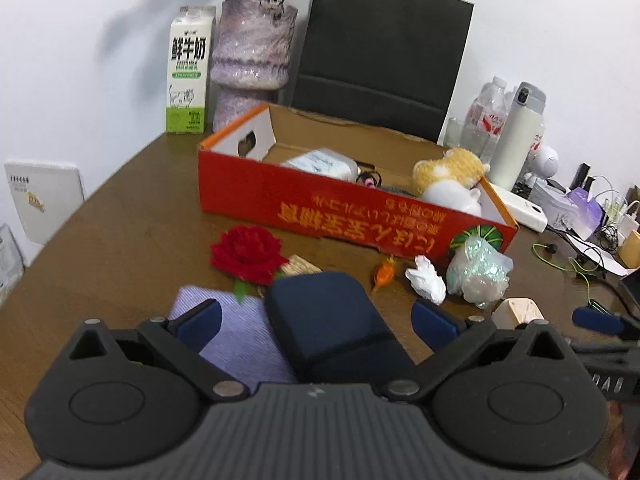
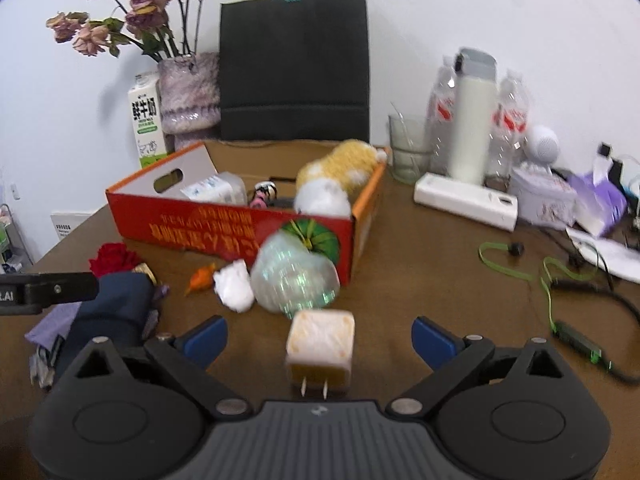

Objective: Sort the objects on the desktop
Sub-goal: 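Grasp the navy pouch with the left tool while the right tool grasps the white plug charger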

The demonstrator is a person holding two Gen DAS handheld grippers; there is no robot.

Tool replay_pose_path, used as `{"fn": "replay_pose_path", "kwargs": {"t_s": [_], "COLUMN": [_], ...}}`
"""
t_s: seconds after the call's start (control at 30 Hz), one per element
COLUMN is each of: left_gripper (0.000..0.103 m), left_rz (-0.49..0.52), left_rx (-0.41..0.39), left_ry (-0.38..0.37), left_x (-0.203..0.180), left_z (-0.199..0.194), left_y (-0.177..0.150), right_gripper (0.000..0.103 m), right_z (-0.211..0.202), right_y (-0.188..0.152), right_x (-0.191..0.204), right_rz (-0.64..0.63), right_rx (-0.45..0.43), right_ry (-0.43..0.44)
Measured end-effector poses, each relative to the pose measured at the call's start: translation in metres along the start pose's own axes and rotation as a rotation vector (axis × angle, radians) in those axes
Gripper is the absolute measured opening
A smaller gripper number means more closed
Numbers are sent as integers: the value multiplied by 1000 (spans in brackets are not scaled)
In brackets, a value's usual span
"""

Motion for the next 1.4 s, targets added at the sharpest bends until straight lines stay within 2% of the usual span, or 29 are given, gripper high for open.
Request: {"fn": "replay_pose_path", "kwargs": {"t_s": [0.27,0.5,0.67,0.8,0.83,0.87,0.9,1.0,1.27,1.4], "left_gripper": [103,103,103,103,99,87,83,80,66,64], "left_rz": [-20,-11,57,31,21,14,10,-8,-120,-139], "left_rx": [32,47,59,80,77,73,73,68,52,11], "left_ry": [64,70,99,94,94,99,101,74,-13,-40], "left_x": [-7,-20,-30,-25,-23,-22,-20,-18,-7,-8], "left_z": [7,17,26,32,32,31,31,30,20,12], "left_y": [-15,-16,-24,-27,-26,-26,-26,-26,-23,-18], "right_gripper": [99,99,99,98,98,98,92,38,38,38], "right_z": [8,14,20,25,27,30,32,33,21,13], "right_y": [-14,-17,-22,-18,-18,-17,-17,-17,-18,-14], "right_x": [-5,-3,-3,-3,-2,-2,-1,4,7,6], "right_rz": [-7,-22,-45,-25,-18,-12,-14,-35,-47,-32], "right_rx": [17,24,37,30,29,30,31,35,6,-30], "right_ry": [-32,-36,-71,-66,-70,-74,-74,-54,-31,-26]}}
Point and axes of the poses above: each gripper's, at about its wrist camera, not at the fingertips, and z roughly the way its jaws point, x to its left, y to its top, the point moved 7 cm from there along z, roughly the way its jaws point, and after that the axes turned 6 degrees about -x, right-handed, at the moved point
